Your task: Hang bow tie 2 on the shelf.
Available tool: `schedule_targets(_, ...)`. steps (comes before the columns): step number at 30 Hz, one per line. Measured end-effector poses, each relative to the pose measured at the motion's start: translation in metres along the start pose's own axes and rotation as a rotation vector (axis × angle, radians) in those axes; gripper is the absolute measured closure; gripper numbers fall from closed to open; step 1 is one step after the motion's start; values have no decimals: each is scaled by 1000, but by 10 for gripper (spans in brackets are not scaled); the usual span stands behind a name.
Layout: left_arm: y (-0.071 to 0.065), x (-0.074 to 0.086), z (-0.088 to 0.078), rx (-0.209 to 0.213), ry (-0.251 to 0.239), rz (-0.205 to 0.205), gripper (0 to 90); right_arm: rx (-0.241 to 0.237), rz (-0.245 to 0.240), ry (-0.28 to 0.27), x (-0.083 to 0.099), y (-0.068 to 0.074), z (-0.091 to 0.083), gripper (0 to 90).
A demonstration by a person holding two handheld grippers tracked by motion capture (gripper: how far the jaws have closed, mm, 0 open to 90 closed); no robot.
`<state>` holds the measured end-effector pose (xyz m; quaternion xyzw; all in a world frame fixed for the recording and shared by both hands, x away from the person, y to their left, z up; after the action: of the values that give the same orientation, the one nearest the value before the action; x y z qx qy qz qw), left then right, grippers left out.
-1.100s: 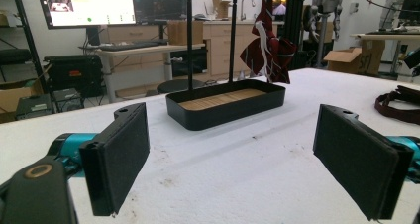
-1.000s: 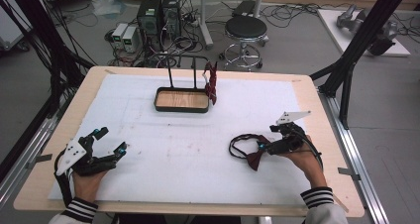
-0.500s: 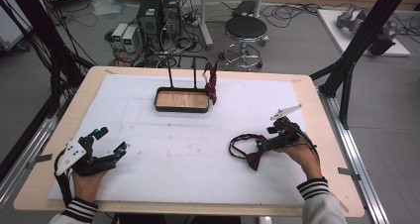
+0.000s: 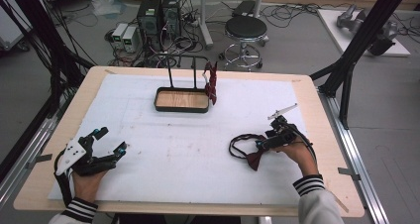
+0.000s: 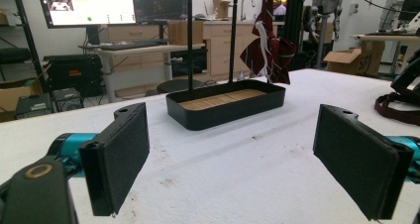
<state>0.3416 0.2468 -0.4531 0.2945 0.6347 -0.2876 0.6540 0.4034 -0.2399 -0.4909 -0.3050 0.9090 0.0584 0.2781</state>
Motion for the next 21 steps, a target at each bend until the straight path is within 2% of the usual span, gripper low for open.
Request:
schedule_targets(5, 0, 0, 0, 0, 0, 0, 147, -10, 0, 17, 1, 2, 1, 421)
schedule_targets(7, 0, 0, 0, 0, 0, 0, 147, -10, 0, 25, 2, 3, 2, 436)
schedule_targets(10, 0, 0, 0, 0, -1, 0, 147, -2, 29, 38, 2, 1, 3, 455)
schedule_targets(16, 0, 0, 0, 0, 0, 0, 147, 9, 23, 51, 4, 1, 3, 508)
schedule_targets(19, 0, 0, 0, 0, 0, 1, 147, 13, 12, 55, 5, 2, 4, 573)
schedule_targets(21, 0, 0, 0, 0, 2, 2, 147, 18, 15, 63, 5, 2, 3, 664)
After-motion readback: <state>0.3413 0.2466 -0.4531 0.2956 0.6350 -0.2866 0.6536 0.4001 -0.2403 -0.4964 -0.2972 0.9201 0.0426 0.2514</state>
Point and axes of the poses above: each handheld gripper's, and its own axes: z roughly forward along the jaws, x roughly out of its underside, y roughly to its left, the point moved 9 cm from there along z, roughly forward along the jaws, and after that the axes turned 14 degrees about x, right-handed, at the moved point
